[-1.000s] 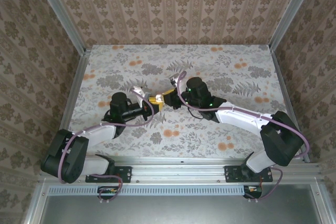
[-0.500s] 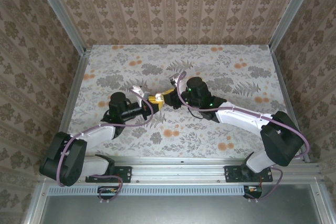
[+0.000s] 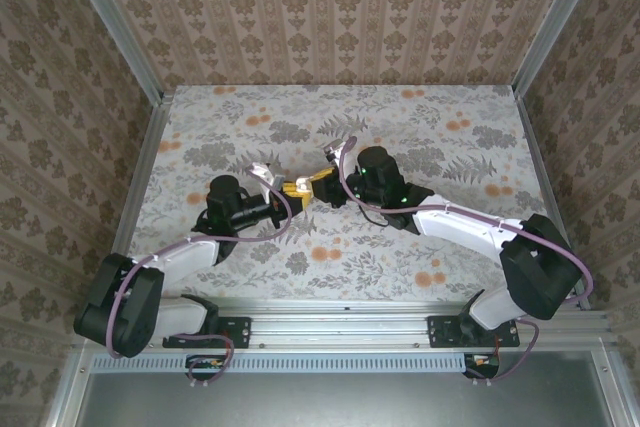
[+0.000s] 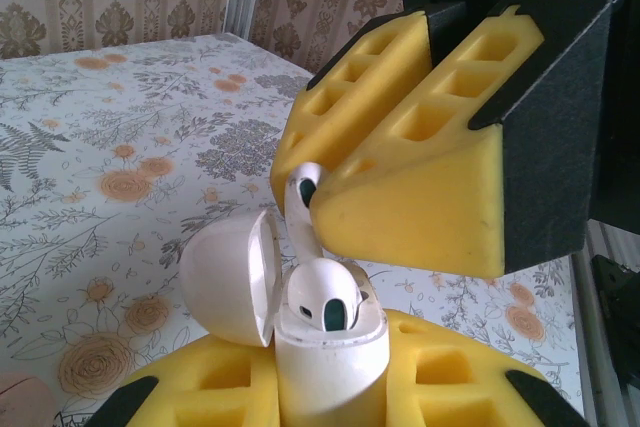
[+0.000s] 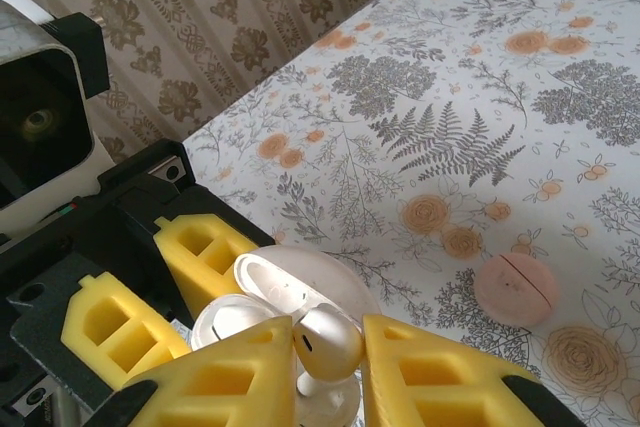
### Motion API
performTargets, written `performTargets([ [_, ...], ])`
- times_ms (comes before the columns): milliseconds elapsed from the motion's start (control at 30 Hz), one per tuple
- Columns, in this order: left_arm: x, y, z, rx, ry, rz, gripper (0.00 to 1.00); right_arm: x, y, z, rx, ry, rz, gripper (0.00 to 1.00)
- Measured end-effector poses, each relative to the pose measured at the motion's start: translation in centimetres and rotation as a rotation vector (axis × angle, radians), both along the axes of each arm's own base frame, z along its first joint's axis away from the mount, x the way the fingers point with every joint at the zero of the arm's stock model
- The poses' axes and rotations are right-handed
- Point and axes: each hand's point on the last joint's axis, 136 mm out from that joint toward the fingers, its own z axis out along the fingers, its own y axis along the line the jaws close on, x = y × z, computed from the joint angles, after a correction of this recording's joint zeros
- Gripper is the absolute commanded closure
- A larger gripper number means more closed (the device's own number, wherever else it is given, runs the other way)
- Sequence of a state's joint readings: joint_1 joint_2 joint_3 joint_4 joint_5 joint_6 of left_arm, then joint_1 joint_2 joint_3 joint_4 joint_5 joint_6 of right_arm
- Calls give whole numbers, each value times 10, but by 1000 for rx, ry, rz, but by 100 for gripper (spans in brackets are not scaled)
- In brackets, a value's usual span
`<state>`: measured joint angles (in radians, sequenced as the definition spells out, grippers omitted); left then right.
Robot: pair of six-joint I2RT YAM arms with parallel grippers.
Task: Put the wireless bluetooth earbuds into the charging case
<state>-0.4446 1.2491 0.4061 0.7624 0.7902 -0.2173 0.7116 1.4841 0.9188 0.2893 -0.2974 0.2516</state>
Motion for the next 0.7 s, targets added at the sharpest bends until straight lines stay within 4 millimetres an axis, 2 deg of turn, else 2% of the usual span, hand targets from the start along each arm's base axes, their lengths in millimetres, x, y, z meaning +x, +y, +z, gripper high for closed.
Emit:
performTargets([
  [267,-1,0,-1,4,10,-3,90,-1,0,-1,0,2,4,77],
  [700,-1,1,9,-6,-13,1,90,-6,3,4,17,-3,30,73],
])
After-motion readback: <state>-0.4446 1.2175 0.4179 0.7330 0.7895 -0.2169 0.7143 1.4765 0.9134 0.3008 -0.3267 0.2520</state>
